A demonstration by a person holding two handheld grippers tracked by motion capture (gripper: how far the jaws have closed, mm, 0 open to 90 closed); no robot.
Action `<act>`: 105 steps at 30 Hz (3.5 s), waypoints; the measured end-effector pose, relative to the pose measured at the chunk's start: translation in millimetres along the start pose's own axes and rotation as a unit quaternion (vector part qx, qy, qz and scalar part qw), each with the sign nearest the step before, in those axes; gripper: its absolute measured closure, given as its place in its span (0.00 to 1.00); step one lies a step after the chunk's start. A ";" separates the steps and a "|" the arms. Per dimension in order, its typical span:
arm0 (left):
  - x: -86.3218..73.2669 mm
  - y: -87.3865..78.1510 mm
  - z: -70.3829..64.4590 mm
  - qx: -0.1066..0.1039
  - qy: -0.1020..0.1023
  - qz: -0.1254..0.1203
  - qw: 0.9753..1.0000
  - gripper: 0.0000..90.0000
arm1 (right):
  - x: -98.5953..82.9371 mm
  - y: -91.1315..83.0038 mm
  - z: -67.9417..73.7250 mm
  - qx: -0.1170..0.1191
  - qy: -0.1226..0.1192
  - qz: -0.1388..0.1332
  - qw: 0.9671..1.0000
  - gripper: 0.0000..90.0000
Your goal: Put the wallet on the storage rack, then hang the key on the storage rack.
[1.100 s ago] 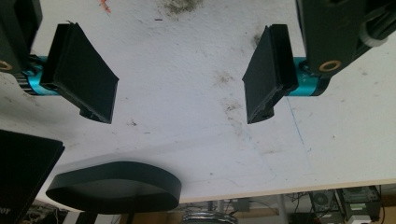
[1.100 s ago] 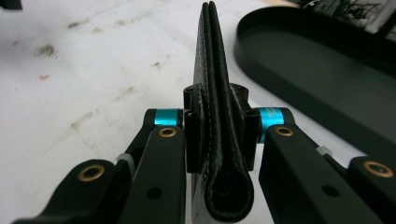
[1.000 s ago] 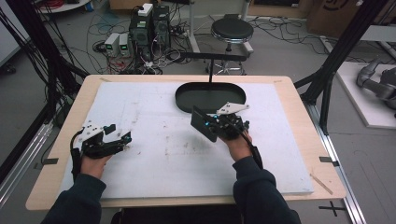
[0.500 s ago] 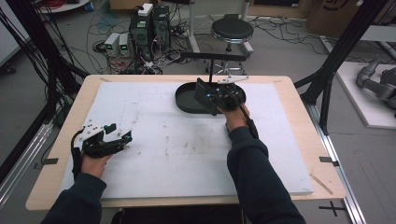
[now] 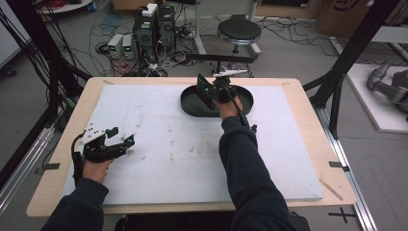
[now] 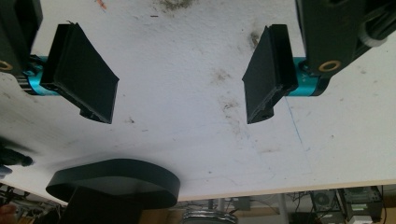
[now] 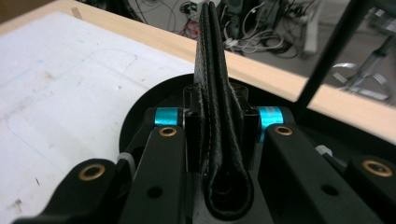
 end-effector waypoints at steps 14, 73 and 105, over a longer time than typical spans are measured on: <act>-0.5 -1.9 0.8 0.002 0.001 0.000 1.000 0.29 | -15.4 10.6 -29.8 -0.035 0.087 0.033 0.995 0.79; 2.3 0.7 -4.3 -0.004 0.005 -0.011 1.000 0.22 | -137.0 -158.9 -43.1 -0.061 -0.048 0.026 0.997 0.26; 0.2 1.7 -6.2 -0.001 0.011 0.000 1.000 0.24 | -156.3 -139.5 -46.2 -0.029 -0.131 0.086 0.987 0.22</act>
Point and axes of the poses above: each handheld gripper's, and its own axes: y roughly forward along the jaws, x roughly out of its top, z roughly to its left, the point moved 6 cm from there along y, roughly forward along the jaws, and after that the axes turned 6 degrees about -x, right-handed, at the moved point
